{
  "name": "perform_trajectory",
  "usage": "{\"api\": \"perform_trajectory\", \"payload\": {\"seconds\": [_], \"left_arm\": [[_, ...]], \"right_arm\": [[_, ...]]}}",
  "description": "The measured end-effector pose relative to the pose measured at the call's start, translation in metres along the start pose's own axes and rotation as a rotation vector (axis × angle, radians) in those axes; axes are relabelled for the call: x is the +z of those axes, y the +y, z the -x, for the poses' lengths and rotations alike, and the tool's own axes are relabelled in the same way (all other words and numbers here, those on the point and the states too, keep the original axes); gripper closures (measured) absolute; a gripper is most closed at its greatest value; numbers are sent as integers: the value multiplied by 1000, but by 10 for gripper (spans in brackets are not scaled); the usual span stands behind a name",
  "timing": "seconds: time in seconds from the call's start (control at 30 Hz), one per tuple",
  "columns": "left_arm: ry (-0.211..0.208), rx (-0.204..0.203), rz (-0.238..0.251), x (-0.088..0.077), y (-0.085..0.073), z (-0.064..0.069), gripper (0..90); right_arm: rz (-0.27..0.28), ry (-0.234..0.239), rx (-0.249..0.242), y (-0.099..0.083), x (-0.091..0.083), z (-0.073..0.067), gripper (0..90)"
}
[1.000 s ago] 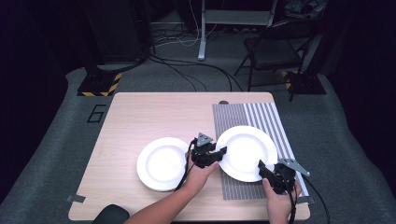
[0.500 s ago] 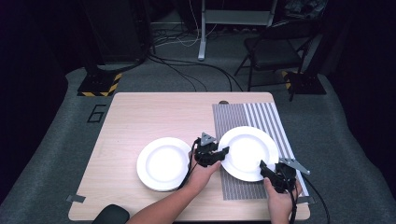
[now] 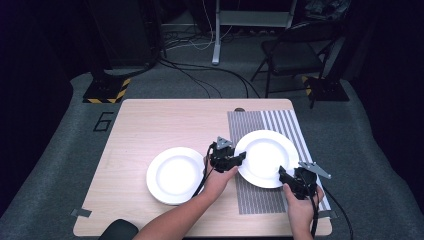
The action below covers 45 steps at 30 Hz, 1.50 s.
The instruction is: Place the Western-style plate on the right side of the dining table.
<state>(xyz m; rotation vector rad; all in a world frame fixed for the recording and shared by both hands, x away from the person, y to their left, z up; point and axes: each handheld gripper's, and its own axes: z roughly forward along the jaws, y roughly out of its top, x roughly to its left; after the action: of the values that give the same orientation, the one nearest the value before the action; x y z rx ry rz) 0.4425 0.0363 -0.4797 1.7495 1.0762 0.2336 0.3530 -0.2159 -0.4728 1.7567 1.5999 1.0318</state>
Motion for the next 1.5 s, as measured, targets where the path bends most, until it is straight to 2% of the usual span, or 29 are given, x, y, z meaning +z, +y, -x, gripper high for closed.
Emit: {"api": "perform_trajectory", "payload": {"seconds": [0.33, 0.4, 0.47, 0.57, 0.63, 0.7, 0.8, 0.97, 1.33, 1.5], "left_arm": [[4, 1, 11, 9, 10, -5, 572], [5, 1, 6, 10, 9, -6, 573], [6, -4, 5, 13, 8, -7, 572], [16, 16, 2, 15, 6, -5, 572], [17, 16, -6, 18, 4, -5, 574], [13, 5, -10, 20, 2, -5, 574], [12, 10, -18, 23, -2, -4, 572], [11, -4, -29, 28, -7, -5, 572], [16, -12, -48, 38, -12, -6, 574], [13, 2, -56, 42, -12, -4, 573]], "right_arm": [[-10, 7, 9, 14, 14, 4, 450], [-5, 4, -5, 15, 17, 5, 450], [-4, 1, -5, 14, 19, 5, 451], [-12, -1, 8, 10, 22, 8, 449], [-18, -3, 7, 7, 24, 9, 447], [-21, -3, 6, 4, 25, 11, 447], [-25, -15, 7, 1, 26, 13, 447], [-31, -30, -15, -2, 27, 15, 448], [-57, -41, 11, -8, 36, 20, 445], [-74, -51, 28, -9, 38, 25, 444]]}}
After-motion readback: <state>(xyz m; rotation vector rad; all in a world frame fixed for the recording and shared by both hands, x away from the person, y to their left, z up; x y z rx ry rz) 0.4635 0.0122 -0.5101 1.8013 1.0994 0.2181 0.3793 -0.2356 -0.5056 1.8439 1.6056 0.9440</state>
